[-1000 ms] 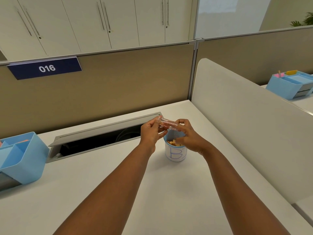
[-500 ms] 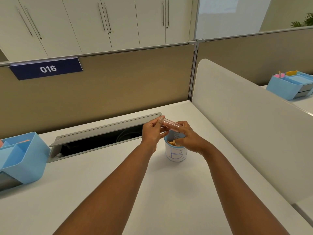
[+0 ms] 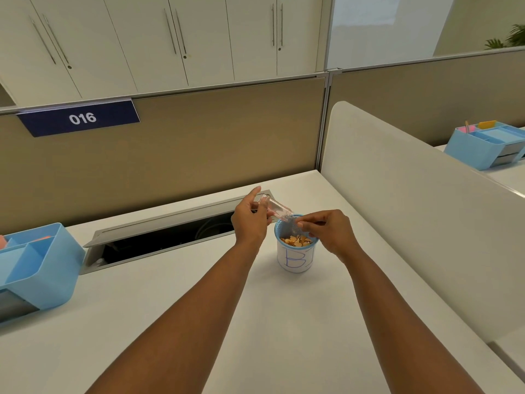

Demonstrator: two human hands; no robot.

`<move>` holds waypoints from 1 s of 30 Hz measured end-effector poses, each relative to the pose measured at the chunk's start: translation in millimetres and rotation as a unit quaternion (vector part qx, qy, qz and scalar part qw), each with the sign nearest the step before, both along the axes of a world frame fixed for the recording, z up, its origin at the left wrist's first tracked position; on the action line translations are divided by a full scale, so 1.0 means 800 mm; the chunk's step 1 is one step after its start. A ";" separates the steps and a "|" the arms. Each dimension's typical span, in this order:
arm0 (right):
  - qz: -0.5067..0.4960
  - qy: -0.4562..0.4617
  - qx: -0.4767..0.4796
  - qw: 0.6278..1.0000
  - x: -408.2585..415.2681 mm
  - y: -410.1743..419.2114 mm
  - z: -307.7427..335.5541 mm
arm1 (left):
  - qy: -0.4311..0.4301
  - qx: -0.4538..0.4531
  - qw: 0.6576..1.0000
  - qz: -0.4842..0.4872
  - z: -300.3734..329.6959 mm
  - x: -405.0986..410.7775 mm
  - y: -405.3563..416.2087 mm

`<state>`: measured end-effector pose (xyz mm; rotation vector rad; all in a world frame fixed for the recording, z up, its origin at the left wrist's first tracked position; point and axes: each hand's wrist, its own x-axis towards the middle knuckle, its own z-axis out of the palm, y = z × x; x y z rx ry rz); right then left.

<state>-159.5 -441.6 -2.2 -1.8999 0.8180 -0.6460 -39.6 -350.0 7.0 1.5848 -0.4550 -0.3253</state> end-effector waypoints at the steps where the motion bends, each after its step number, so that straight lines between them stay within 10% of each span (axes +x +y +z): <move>1: -0.001 0.017 -0.018 1.000 0.001 0.000 -0.001 | -0.029 0.015 0.999 0.001 -0.001 0.001 0.001; 10: -0.003 0.116 -0.151 0.982 0.014 0.001 -0.004 | -0.228 0.063 0.971 -0.038 -0.001 -0.005 0.009; 30: -0.029 -0.148 -0.181 0.972 0.015 0.009 0.006 | -0.151 0.042 0.984 -0.088 0.003 -0.010 0.010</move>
